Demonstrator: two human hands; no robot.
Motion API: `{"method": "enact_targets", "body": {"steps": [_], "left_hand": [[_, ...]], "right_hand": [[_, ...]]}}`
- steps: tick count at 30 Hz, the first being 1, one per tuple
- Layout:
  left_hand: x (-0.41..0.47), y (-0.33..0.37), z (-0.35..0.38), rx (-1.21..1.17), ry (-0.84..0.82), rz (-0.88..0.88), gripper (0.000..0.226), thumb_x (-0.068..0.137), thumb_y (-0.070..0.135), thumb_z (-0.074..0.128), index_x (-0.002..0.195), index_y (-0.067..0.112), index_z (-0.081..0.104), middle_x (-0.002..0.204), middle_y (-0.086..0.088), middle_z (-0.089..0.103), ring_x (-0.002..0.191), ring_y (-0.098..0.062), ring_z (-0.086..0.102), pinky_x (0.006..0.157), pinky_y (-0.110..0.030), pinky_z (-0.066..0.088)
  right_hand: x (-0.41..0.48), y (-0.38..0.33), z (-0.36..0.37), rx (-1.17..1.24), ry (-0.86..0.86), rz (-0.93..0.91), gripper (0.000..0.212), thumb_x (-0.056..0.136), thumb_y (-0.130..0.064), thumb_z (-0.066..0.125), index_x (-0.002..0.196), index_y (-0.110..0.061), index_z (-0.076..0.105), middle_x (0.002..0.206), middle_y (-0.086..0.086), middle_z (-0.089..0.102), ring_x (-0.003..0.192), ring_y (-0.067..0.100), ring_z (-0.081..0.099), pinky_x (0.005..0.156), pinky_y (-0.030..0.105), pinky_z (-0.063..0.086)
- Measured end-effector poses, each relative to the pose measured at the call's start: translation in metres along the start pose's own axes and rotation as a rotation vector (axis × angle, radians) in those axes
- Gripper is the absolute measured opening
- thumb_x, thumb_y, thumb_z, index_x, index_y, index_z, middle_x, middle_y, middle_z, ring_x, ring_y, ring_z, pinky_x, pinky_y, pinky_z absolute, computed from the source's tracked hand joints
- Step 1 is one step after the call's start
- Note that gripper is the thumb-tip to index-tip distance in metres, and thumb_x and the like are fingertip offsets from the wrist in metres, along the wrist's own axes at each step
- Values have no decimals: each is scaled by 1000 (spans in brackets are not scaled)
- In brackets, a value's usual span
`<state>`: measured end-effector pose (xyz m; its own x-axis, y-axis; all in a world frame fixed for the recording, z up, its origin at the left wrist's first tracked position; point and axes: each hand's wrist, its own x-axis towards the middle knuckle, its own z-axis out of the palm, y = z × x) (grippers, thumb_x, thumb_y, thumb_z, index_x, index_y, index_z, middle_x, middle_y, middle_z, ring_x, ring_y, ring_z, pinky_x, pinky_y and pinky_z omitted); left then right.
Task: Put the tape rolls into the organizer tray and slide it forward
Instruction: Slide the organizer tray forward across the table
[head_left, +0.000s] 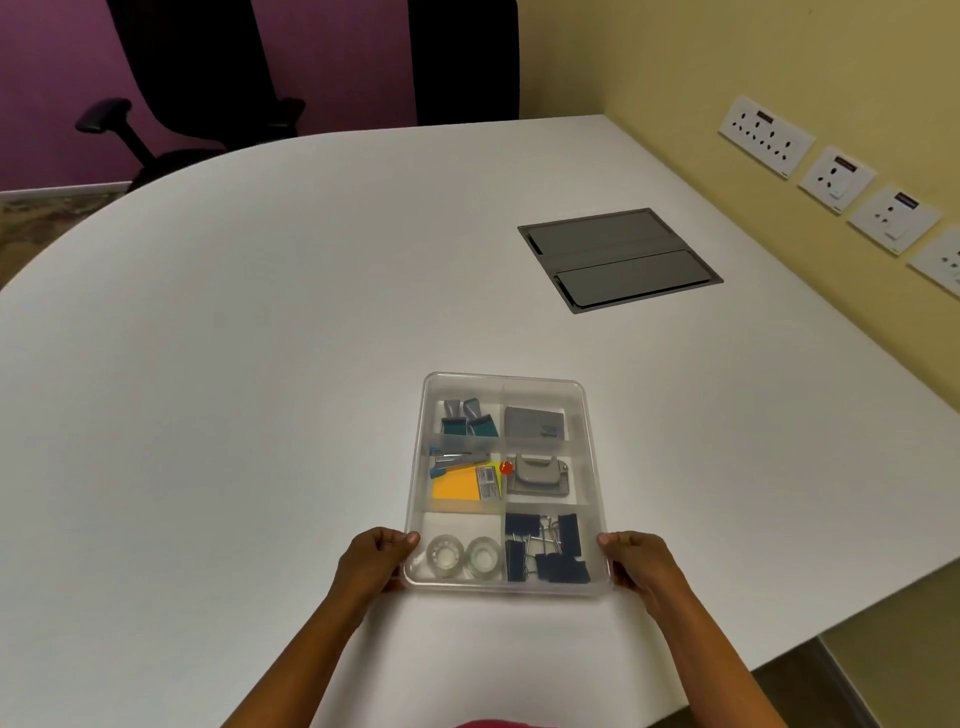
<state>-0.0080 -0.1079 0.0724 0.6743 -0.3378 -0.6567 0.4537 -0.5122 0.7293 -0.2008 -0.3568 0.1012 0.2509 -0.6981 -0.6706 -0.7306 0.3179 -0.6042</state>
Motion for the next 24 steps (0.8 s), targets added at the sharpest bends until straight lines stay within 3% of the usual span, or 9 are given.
{"method": "enact_targets", "body": {"steps": [8, 10, 13, 15, 18, 22, 24], "left_hand": [[56, 65, 14, 51, 50, 50, 18, 86, 28, 63, 81, 12, 57, 87, -13, 61, 79, -26, 56, 67, -31, 50], [74, 83, 18, 63, 61, 62, 18, 88, 29, 60, 85, 11, 56, 92, -14, 59, 85, -28, 57, 73, -35, 50], [99, 108, 22, 69, 80, 70, 21, 88, 29, 59, 89, 9, 56, 95, -15, 59, 87, -30, 56, 80, -40, 51], [117, 126, 23, 67, 88, 71, 22, 88, 29, 60, 91, 7, 58, 95, -15, 59, 87, -30, 57, 84, -42, 52], [140, 147, 23, 72, 76, 74, 22, 86, 28, 62, 91, 7, 59, 96, -14, 60, 88, -29, 57, 86, -42, 52], [159, 163, 24, 29, 25, 82, 16, 87, 27, 61, 85, 11, 60, 96, -12, 59, 92, -27, 54, 76, -34, 50], [165, 168, 23, 11, -14, 65, 15, 89, 25, 58, 80, 13, 58, 93, -11, 57, 92, -27, 51, 74, -32, 47]], "right_hand": [[47, -66, 11, -49, 63, -78, 20, 85, -23, 67, 72, -9, 61, 87, 17, 65, 79, 29, 60, 89, 44, 51], [62, -83, 15, -68, 83, -91, 23, 85, -26, 66, 79, -4, 64, 91, 19, 66, 85, 33, 62, 92, 46, 50], [82, -110, 18, -89, 94, -101, 26, 85, -29, 66, 74, -6, 63, 89, 19, 65, 87, 34, 63, 92, 46, 49], [97, -128, 19, -101, 105, -113, 32, 86, -31, 64, 84, 1, 67, 85, 17, 64, 83, 33, 62, 91, 44, 50], [119, -152, 23, -156, 124, -127, 37, 86, -36, 63, 77, 0, 64, 79, 15, 62, 77, 29, 61, 84, 38, 52], [136, -169, 28, -189, 160, -80, 50, 85, -46, 61, 57, -8, 45, 59, 8, 53, 53, 19, 50, 51, 25, 39], [143, -170, 31, -168, 148, -34, 50, 84, -48, 61, 60, -7, 45, 59, 9, 51, 51, 18, 48, 51, 26, 39]]}}
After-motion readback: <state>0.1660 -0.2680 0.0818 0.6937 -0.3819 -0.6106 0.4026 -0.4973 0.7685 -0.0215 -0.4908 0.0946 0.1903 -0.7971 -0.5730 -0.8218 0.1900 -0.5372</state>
